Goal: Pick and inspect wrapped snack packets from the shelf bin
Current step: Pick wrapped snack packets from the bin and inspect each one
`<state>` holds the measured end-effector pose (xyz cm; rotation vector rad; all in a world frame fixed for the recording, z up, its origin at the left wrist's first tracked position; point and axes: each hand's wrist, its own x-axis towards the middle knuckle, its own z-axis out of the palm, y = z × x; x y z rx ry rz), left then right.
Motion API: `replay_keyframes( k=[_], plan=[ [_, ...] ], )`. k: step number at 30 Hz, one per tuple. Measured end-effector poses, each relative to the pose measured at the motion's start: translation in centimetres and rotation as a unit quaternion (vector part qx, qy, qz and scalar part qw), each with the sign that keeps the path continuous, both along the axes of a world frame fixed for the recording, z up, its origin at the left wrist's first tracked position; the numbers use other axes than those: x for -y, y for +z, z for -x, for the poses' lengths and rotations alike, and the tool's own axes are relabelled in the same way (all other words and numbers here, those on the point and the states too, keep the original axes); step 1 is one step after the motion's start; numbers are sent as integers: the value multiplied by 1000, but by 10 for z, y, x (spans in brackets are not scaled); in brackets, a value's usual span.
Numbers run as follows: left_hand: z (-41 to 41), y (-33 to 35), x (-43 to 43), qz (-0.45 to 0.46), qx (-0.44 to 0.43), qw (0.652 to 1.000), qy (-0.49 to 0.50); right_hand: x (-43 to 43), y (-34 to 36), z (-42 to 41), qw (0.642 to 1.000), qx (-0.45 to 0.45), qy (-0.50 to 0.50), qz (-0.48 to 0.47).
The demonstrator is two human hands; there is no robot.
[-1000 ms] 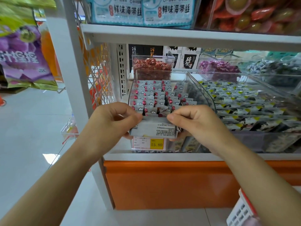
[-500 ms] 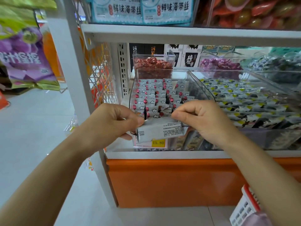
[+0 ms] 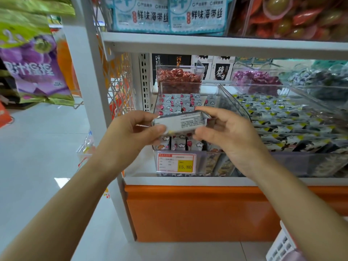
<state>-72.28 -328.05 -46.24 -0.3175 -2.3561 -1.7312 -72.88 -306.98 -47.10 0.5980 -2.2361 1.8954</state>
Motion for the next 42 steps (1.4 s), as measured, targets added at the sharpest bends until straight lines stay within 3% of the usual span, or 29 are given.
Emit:
replay_keyframes(
  k=[2,4,6,8,11,19,26,29,30,32,35,38,42],
  plan=[
    [3,-2,-3,21,-36,999,25,2,0,3,998,-38,-51,-24],
    [9,-6,-2,112,-103,985,80,3,0,8,992,-45,-118,13],
    [16,-11,1,257,-160,945,121,0,0,14,984,-35,-172,43],
    [20,-19,2,378,-155,906,112,1,0,19,979,-36,-198,41],
    [21,-29,-2,471,-144,867,81,6,1,28,975,-61,-212,19],
    [21,-30,0,393,-183,898,77,32,5,45,962,-124,-172,-172],
    [21,-23,1,338,-152,926,63,64,2,60,886,-201,-159,-388],
    [25,-12,8,296,-134,943,75,65,-1,61,851,-190,-77,-483],
    [25,-10,10,290,-132,944,85,64,-1,63,855,-174,-51,-485],
    [26,-8,12,295,-132,942,95,62,5,67,903,-129,-34,-408],
    [26,-11,10,307,-129,939,86,57,13,74,949,-102,-74,-290],
    [26,-10,10,306,-138,938,83,56,10,82,932,-125,-110,-321],
    [27,-9,9,299,-151,938,88,63,2,89,845,-199,-116,-482]
  ],
)
